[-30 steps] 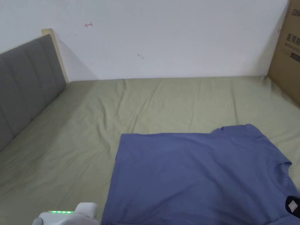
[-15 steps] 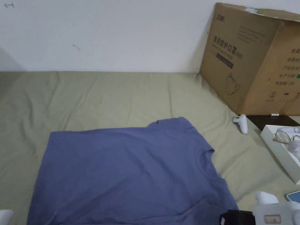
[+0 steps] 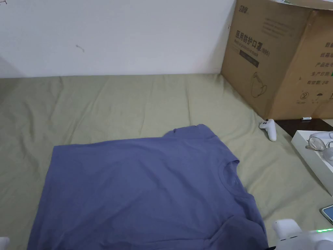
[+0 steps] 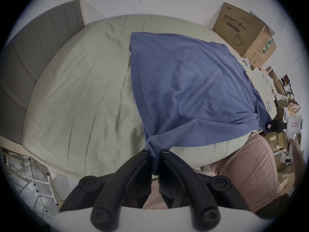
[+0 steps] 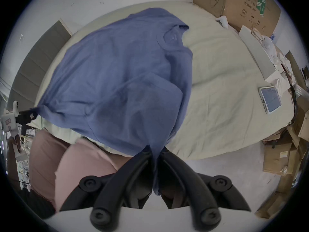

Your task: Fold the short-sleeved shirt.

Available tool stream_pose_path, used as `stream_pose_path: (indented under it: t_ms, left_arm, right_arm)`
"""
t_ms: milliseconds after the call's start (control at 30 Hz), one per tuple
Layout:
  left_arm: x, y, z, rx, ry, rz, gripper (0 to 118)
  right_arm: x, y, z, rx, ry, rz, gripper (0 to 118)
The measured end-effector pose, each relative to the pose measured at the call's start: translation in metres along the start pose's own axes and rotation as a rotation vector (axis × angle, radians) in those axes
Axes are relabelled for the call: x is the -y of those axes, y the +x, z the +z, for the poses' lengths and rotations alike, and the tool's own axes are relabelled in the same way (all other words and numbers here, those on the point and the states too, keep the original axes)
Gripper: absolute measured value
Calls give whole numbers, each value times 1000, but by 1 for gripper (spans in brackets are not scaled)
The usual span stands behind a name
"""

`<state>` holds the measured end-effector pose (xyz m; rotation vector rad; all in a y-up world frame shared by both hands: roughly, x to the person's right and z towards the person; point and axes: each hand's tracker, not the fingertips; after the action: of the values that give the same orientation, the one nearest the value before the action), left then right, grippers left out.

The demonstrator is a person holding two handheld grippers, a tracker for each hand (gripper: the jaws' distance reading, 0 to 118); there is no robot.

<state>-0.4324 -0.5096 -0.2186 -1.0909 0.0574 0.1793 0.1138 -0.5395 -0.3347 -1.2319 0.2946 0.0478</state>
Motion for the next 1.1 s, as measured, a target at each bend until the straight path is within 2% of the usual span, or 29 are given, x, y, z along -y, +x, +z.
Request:
stream_pose_path:
  t_ms: [200,333,467,633,667,700,733,767,800,933,1033,1067,1100]
  left_arm:
    - [-32,-13,24,71,120,102,5]
    - [-72,-18,28,138,187,147,5]
    - [-127,-24,-9,71,159,173,5]
    - [-178,-51,-87,121,11,295,5]
    - [-182,-55,-97,127,-1,315,7]
    - [-183,-59,-105,139,-2,345,21]
    - [-183,-61,-110,139,8,361,59]
    - [-182,-63,-112,139,25,386,89]
    - [-179,-64,-111,148,37,396,101]
    - [-165,-61,-79,225,148,408,100]
    - [-143,-45,-33,239,301,352,99]
    - [-130,-37,-15,230,380,327,97]
    - [-115,-29,3,209,458,303,89]
  right_arm:
    - [-16,22,35,-215,142,-282,3]
    - [-56,36,43,-272,184,-357,3]
    - [-125,37,26,-301,183,-464,3]
    - [-210,60,-47,-361,82,-640,4]
    - [-218,61,-59,-362,65,-650,8]
    - [-224,60,-68,-348,87,-645,23]
    - [-226,55,-72,-313,124,-643,64]
    - [-225,53,-73,-280,155,-633,91]
    - [-224,49,-70,-252,179,-615,98]
    - [-205,32,-39,-252,269,-554,98]
    - [-174,9,4,-225,408,-458,96]
    - [-159,-1,21,-236,458,-420,93]
    - [-141,-12,37,-268,517,-377,85]
